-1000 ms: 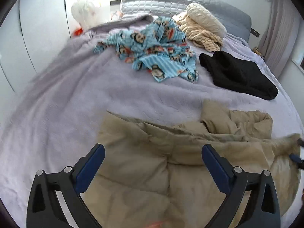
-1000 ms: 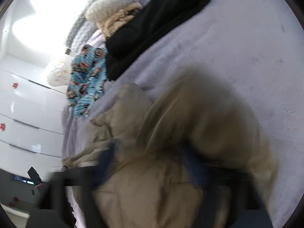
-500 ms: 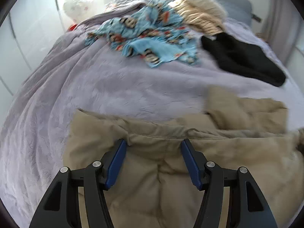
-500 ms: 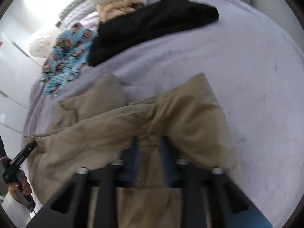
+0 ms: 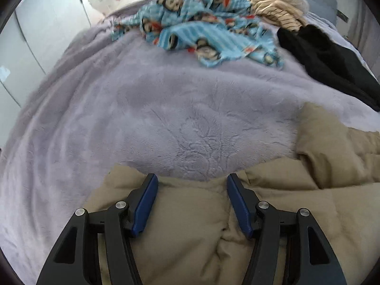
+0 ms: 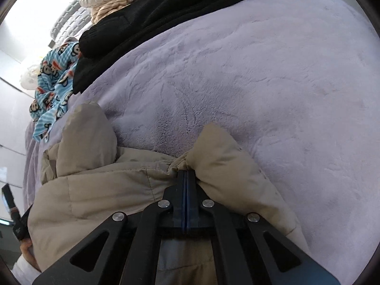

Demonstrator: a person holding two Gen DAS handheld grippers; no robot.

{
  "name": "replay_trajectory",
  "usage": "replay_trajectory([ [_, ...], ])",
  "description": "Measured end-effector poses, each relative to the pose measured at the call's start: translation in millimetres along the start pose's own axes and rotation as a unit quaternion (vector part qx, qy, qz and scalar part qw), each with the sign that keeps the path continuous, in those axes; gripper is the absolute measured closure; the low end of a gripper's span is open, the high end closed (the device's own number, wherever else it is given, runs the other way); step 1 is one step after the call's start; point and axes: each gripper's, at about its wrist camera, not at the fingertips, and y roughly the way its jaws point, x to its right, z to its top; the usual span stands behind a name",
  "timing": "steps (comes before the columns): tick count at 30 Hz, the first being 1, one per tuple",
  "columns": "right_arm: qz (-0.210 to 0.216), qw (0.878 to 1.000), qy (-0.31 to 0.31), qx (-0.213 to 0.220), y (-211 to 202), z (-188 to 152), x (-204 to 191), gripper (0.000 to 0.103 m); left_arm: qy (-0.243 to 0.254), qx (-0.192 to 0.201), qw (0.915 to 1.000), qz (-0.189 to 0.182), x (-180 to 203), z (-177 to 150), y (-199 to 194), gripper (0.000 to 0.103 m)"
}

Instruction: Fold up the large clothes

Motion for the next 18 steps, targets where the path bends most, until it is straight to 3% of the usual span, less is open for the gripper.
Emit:
replay_trajectory([
  [2, 0.013, 1.0, 0.002, 0.014, -21.2, -2.2, -10.0, 0.101, 0.014, 0.024, 0.9991, -0.031, 1.8, -1.9, -29.7, 0.04],
  [5, 0.069, 0.996, -0.047, 0.045, -60.9, -14.5, -43.1, 0.101, 0.078, 0.073, 0.9883, -0.109, 22.7, -15.7, -90.7, 0.04],
  [7, 0.116, 0.988, -0.093, 0.031, -67.6, -24.6, -74.2, 0.101, 0.115, 0.068, 0.9783, -0.158, 46.3, -24.4, -104.1, 0.04],
  [9, 0.148, 0.982, -0.119, 0.0, -57.0, -33.3, -98.3, 0.101, 0.141, 0.056, 0.9722, -0.178, 72.4, -34.1, -98.5, 0.04],
  [13, 0.128, 0.979, -0.155, -0.042, -9.6, -48.4, -127.9, 0.101, 0.122, 0.032, 0.9803, -0.151, 93.4, -45.3, -52.8, 0.04],
  [18, 0.127, 0.98, -0.146, -0.042, 11.7, -38.3, -107.0, 0.103, 0.121, 0.036, 0.9833, -0.131, 83.3, -37.4, -32.9, 0.04],
])
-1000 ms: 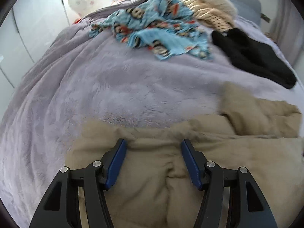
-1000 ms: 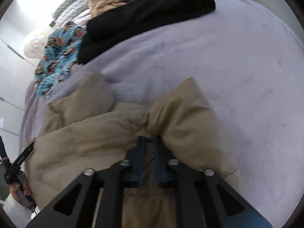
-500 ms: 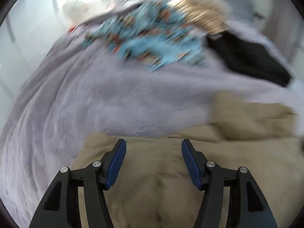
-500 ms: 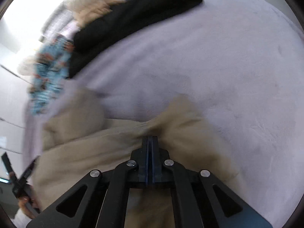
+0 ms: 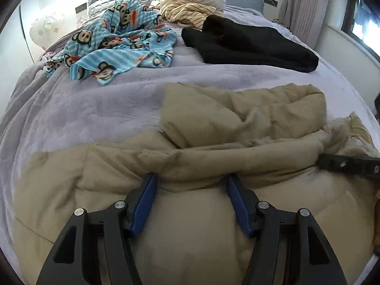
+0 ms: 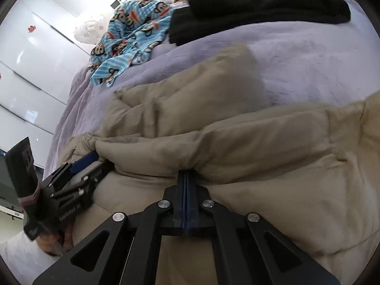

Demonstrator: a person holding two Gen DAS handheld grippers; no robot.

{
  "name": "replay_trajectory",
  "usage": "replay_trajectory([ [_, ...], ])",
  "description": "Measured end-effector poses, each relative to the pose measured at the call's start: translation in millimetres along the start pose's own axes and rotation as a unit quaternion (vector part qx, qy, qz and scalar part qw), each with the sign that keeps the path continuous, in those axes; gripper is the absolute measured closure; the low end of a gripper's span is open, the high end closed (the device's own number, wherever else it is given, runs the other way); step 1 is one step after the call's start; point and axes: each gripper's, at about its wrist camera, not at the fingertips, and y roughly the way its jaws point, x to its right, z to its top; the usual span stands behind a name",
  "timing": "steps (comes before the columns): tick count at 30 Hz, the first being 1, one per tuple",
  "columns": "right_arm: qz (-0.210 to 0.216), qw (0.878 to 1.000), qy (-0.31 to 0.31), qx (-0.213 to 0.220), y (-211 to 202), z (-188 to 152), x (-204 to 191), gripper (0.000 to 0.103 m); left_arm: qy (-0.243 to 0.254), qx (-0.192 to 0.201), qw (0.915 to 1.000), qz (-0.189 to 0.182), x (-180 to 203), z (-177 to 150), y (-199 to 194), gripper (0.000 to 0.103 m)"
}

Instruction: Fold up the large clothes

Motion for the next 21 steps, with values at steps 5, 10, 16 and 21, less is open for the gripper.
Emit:
replay_trajectory([
  [5, -0.068, 0.997, 0.005, 0.023, -39.7, 2.0, 39.0, 0.103, -0.021, 0.013, 0.9969, 0.075, -62.5, -4.9, -20.3, 0.04],
  [10, -0.086, 0.987, 0.122, 0.052, -59.7, -1.8, 119.1, 0.103, -0.102, 0.001, 0.9906, 0.091, -123.8, -13.9, -5.8, 0.023],
  [16, -0.066, 0.98, 0.177, 0.068, -28.4, 4.7, 143.3, 0.103, -0.106, -0.012, 0.989, 0.102, -112.4, -9.8, 24.3, 0.016],
  [21, -0.073, 0.971, 0.217, 0.073, -39.9, 5.2, 138.5, 0.099, -0.139, -0.036, 0.9856, 0.09, -124.8, -9.5, 8.6, 0.013],
])
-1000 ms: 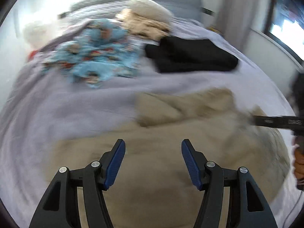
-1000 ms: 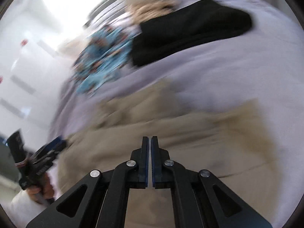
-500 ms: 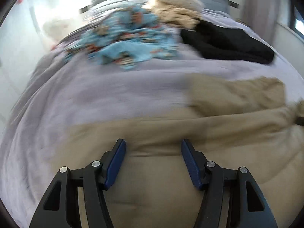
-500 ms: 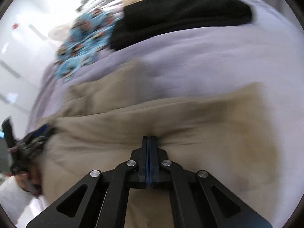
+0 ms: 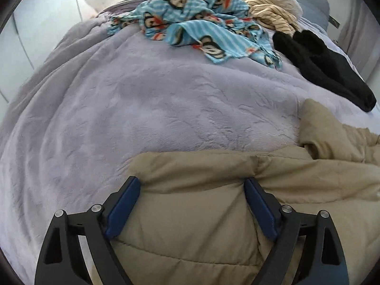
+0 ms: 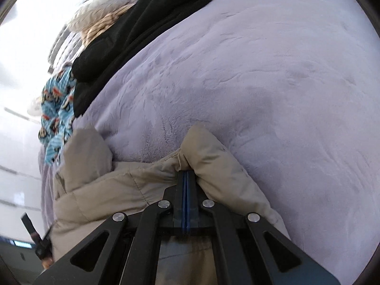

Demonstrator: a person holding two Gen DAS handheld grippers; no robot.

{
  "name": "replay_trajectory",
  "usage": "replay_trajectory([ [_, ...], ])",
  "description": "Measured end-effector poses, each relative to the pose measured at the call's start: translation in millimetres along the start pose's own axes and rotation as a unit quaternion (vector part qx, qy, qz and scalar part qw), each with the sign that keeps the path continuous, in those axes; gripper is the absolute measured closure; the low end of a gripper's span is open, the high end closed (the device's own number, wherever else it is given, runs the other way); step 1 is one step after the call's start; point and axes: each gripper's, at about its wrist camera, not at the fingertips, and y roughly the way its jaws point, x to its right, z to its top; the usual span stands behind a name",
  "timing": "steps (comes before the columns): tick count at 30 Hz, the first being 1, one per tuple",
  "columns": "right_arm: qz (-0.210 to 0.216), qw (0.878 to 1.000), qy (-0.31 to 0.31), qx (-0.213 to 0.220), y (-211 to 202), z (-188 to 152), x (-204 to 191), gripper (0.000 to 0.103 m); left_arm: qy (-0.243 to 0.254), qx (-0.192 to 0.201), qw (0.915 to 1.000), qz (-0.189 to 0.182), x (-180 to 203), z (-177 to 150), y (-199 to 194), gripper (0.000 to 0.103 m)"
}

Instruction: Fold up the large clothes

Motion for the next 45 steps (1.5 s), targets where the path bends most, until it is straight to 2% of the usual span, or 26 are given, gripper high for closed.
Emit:
replay_trajectory([
  [2, -0.009, 1.0, 0.01, 0.003, -15.5, -5.3, -2.3, 0.095, 0.003, 0.009, 0.9998, 0.015, -4.8, -0.5, -18.2, 0.013],
  [4, -0.007, 1.0, 0.006, 0.006, -35.8, -15.0, -8.7, 0.084, 0.006, 0.017, 0.9997, 0.016, -11.2, -6.3, -40.7, 0.013],
  [6, 0.002, 1.0, -0.001, 0.014, -56.5, -27.5, -12.7, 0.053, 0.004, 0.017, 0.9997, 0.014, -17.1, -16.1, -61.4, 0.013],
  [7, 0.007, 1.0, -0.007, 0.019, -67.9, -36.0, -16.0, 0.049, 0.001, 0.015, 0.9998, 0.012, -20.0, -23.1, -70.8, 0.013],
  [11, 0.017, 0.999, -0.029, 0.017, -98.7, -70.6, -25.9, 0.047, -0.002, -0.014, 0.9999, 0.002, -26.2, -55.9, -93.2, 0.013],
  [14, 0.034, 0.999, -0.033, 0.002, -112.8, -101.4, -24.9, 0.037, -0.01, -0.034, 0.9993, -0.01, -26.6, -83.5, -106.4, 0.013],
  [15, 0.035, 0.999, -0.033, -0.005, -116.6, -112.1, -24.0, 0.037, -0.013, -0.04, 0.999, -0.013, -26.1, -91.8, -110.2, 0.013],
  [21, 0.046, 0.998, -0.005, -0.036, -136.8, -164.2, -7.5, 0.034, -0.032, -0.083, 0.9957, -0.026, -28.4, -136.2, -123.6, 0.013],
  [24, 0.051, 0.998, 0.004, -0.047, -139.3, -181.9, -4.1, 0.027, -0.044, -0.084, 0.9952, -0.023, -33.4, -151.0, -128.5, 0.013],
  [25, 0.051, 0.997, 0.007, -0.051, -139.0, -187.3, -2.6, 0.027, -0.046, -0.084, 0.9952, -0.021, -34.1, -152.7, -128.9, 0.008],
  [26, 0.051, 0.997, 0.01, -0.053, -138.6, -190.5, -1.8, 0.027, -0.049, -0.085, 0.995, -0.018, -35.2, -156.4, -129.9, 0.0],
  [28, 0.052, 0.997, 0.021, -0.055, -140.0, -199.3, 2.5, 0.026, -0.056, -0.078, 0.9952, -0.021, -36.8, -161.1, -132.2, 0.0],
  [29, 0.054, 0.997, 0.025, -0.056, -139.6, -200.9, 4.1, 0.02, -0.058, -0.082, 0.9946, -0.027, -36.9, -163.4, -131.5, 0.0],
  [35, 0.068, 0.993, 0.059, -0.075, -123.4, -209.6, 15.9, 0.016, -0.086, -0.103, 0.9899, -0.045, -42.8, -169.4, -124.4, 0.0],
  [40, 0.099, 0.985, 0.117, -0.079, -104.1, -211.6, 31.0, 0.012, -0.129, -0.108, 0.9839, -0.06, -54.2, -171.0, -113.6, 0.0],
  [41, 0.104, 0.983, 0.128, -0.08, -100.1, -211.6, 33.5, 0.001, -0.139, -0.11, 0.9823, -0.062, -56.6, -170.8, -111.0, 0.0],
  [45, 0.13, 0.974, 0.166, -0.077, -83.6, -208.6, 40.1, 0.0, -0.173, -0.11, 0.9756, -0.079, -66.1, -169.4, -99.5, 0.0],
])
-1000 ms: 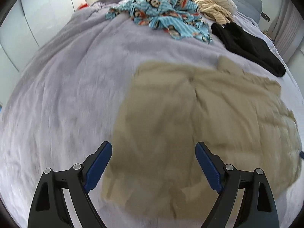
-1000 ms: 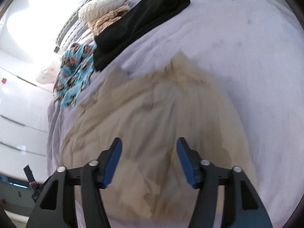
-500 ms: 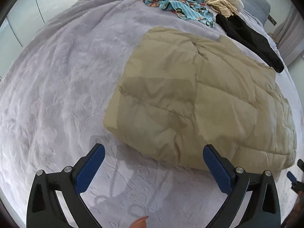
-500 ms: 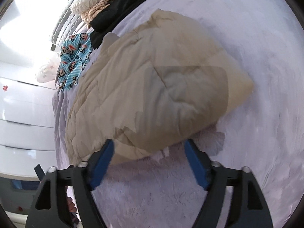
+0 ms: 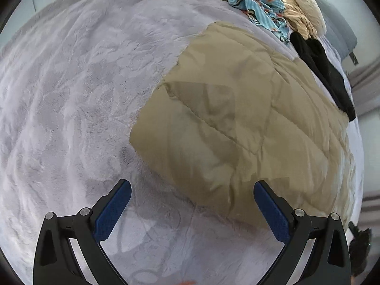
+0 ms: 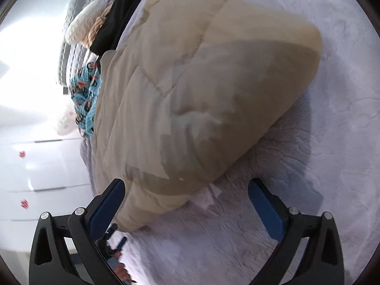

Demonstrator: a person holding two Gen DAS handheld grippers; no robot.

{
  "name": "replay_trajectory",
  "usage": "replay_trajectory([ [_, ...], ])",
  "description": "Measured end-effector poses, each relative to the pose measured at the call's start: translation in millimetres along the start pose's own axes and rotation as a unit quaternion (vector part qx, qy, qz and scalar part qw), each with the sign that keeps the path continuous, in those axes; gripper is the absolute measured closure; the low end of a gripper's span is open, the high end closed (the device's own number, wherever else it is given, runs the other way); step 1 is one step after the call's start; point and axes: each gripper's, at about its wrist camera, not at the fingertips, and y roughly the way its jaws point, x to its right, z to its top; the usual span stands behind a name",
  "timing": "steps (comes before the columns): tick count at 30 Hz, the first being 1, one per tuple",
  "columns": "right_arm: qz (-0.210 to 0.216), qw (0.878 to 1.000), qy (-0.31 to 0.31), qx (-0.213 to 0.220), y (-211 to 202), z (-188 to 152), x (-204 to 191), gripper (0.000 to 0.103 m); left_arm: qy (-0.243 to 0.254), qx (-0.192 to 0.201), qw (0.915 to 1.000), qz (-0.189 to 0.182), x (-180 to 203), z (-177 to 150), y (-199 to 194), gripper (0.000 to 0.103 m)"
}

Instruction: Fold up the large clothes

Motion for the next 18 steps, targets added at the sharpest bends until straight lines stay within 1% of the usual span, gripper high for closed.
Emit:
replay_trajectory([
  [2, 0.015, 1.0, 0.007, 0.0, 5.3, 4.2, -0.5, 0.0, -0.024, -0.01, 0.9993, -0.028, -6.3, 5.2, 9.7, 0.0],
  [4, 0.028, 1.0, 0.012, -0.002, 10.1, 7.6, -2.1, 0.0, -0.053, -0.03, 0.9959, -0.067, -12.2, 9.1, 22.8, 0.0],
  [6, 0.04, 0.999, 0.018, -0.006, 16.7, 12.0, -4.4, 0.0, -0.072, -0.034, 0.9929, -0.088, -13.1, 10.9, 31.7, 0.0],
  [9, 0.054, 0.998, 0.017, -0.009, 25.3, 16.1, -6.6, 0.0, -0.078, -0.023, 0.9911, -0.105, -10.0, 19.2, 37.1, 0.0],
  [12, 0.064, 0.998, 0.009, -0.013, 34.3, 19.6, -7.5, 0.0, -0.089, -0.007, 0.9896, -0.112, 1.2, 32.3, 43.4, 0.0],
  [14, 0.075, 0.997, 0.016, -0.011, 42.1, 23.7, -6.8, 0.0, -0.1, 0.002, 0.9881, -0.117, 3.6, 40.0, 47.2, 0.002],
  [15, 0.082, 0.996, 0.023, -0.01, 45.3, 25.0, -4.6, 0.0, -0.103, 0.003, 0.9877, -0.117, 4.6, 45.4, 49.5, 0.008],
  [16, 0.092, 0.995, 0.034, -0.008, 49.8, 27.2, -3.1, 0.0, -0.108, 0.009, 0.9871, -0.117, 5.7, 49.1, 50.3, 0.029],
  [17, 0.097, 0.994, 0.041, -0.005, 50.5, 28.0, -1.0, 0.0, -0.109, 0.007, 0.9869, -0.119, 6.2, 52.9, 50.3, 0.045],
  [18, 0.102, 0.994, 0.049, -0.004, 51.7, 29.0, -0.4, 0.0, -0.111, 0.012, 0.9859, -0.124, 5.6, 54.9, 47.3, 0.055],
])
